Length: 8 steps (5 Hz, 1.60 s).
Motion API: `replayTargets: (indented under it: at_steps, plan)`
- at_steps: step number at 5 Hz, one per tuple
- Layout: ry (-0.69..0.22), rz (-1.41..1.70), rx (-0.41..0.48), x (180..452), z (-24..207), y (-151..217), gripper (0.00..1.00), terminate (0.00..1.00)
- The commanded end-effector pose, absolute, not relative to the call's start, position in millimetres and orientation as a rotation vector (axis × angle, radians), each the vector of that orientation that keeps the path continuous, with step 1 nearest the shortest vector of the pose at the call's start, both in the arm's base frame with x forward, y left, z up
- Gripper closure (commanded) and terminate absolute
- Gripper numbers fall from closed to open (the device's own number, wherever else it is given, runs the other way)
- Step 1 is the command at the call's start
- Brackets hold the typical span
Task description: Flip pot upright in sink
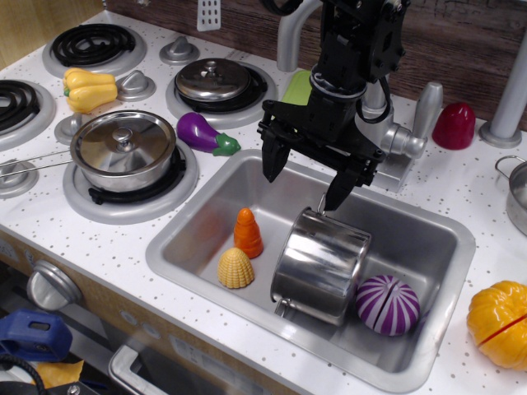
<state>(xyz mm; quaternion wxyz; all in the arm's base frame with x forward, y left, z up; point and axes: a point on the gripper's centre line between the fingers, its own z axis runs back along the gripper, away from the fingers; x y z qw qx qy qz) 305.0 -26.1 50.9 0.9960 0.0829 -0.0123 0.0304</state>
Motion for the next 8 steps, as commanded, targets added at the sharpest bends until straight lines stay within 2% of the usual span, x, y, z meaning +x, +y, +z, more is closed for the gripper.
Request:
replayTargets:
  at_steps: [1, 2, 3, 5, 8]
  plan:
    - [-0.025, 0.061, 0.166, 305, 51, -26, 0.00, 0.00]
    - [-0.017, 0.098, -0.020, 306, 55, -20, 0.00, 0.00]
    - [-0.017, 0.126, -0.152, 307, 56, -16, 0.00, 0.00]
    - [-0.057, 0.194, -0.351, 306, 47, -15, 0.00, 0.00]
    - [-0.113, 0.241, -0.573, 302, 27, -24, 0.00, 0.00]
